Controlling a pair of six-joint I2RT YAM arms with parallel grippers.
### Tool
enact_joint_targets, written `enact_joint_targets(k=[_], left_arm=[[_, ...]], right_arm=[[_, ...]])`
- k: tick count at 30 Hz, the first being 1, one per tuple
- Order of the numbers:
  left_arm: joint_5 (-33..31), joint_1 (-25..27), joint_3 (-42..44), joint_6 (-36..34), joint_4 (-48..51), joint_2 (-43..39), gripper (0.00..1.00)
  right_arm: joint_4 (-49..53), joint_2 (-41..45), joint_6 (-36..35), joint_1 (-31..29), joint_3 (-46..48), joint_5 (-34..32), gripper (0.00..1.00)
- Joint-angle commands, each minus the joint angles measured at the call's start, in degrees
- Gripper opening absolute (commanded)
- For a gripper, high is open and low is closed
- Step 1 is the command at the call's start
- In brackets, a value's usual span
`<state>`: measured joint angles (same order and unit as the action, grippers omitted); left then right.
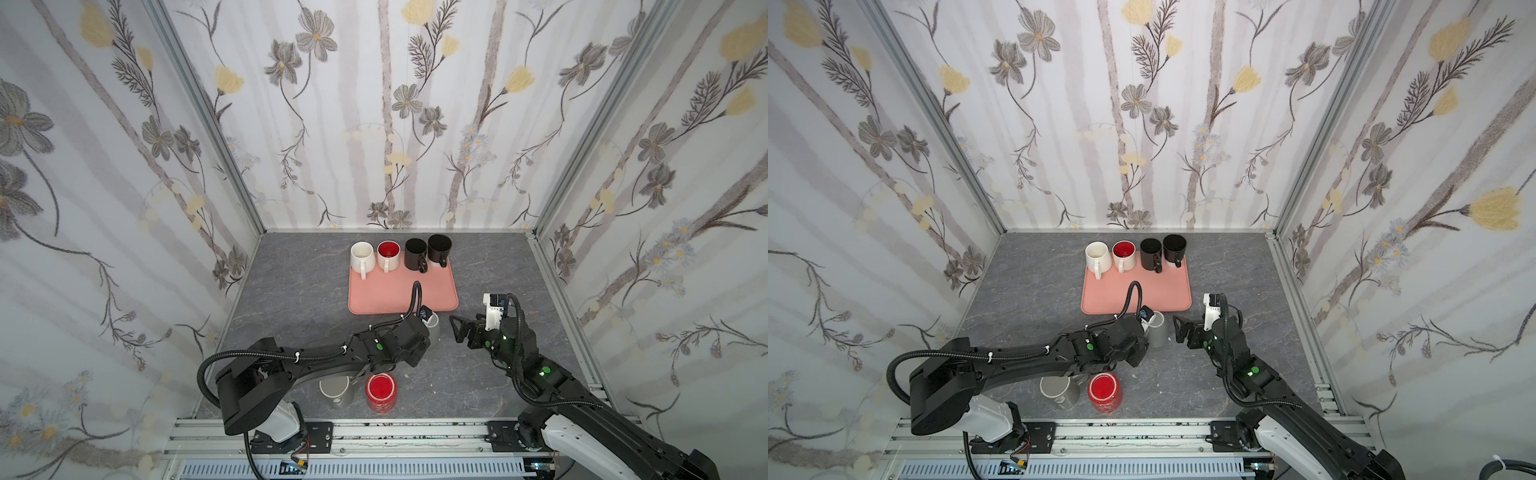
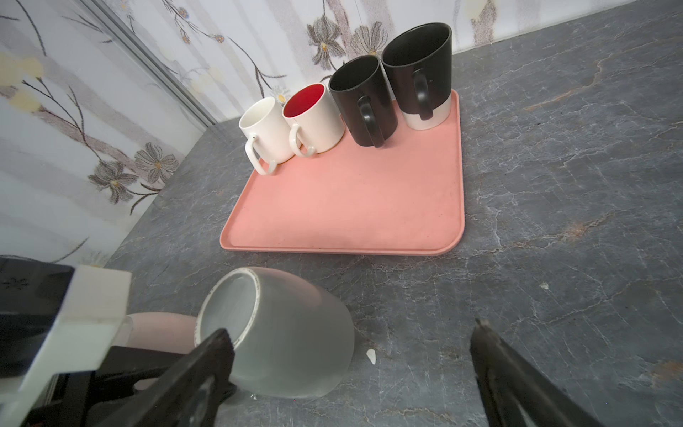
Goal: Turn the mug right side up
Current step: 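Close the left gripper on the grey mug's handle and lift it, then tilt the grey mug up with the left gripper while the right gripper grasps it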
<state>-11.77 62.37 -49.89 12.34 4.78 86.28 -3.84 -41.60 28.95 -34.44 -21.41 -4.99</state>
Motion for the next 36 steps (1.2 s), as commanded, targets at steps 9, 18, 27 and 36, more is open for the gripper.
enact_joint_targets(k=[9, 18, 27, 36], left_arm=[[2.78, -5.41, 1.83, 4.67, -17.60, -7.11, 0.00], [3.94, -8.42, 6.11, 6.62, -31.22, -15.70, 0.00], [4.95, -8.93, 7.76, 7.55, -41.33, -20.89, 0.00], [7.08, -8.97, 9.33, 7.70, -49.69, -23.72, 0.00]], right_arm=[[-9.44, 3.68, 1.84, 0.02, 1.00, 7.67, 0.91], [-32.84, -2.45, 13.16, -0.46, 4.12, 18.44, 0.84], [-52.34, -11.21, 19.58, -2.45, 1.76, 21.91, 0.82], [-73.04, -22.66, 29.67, -3.18, -2.23, 25.74, 0.82]])
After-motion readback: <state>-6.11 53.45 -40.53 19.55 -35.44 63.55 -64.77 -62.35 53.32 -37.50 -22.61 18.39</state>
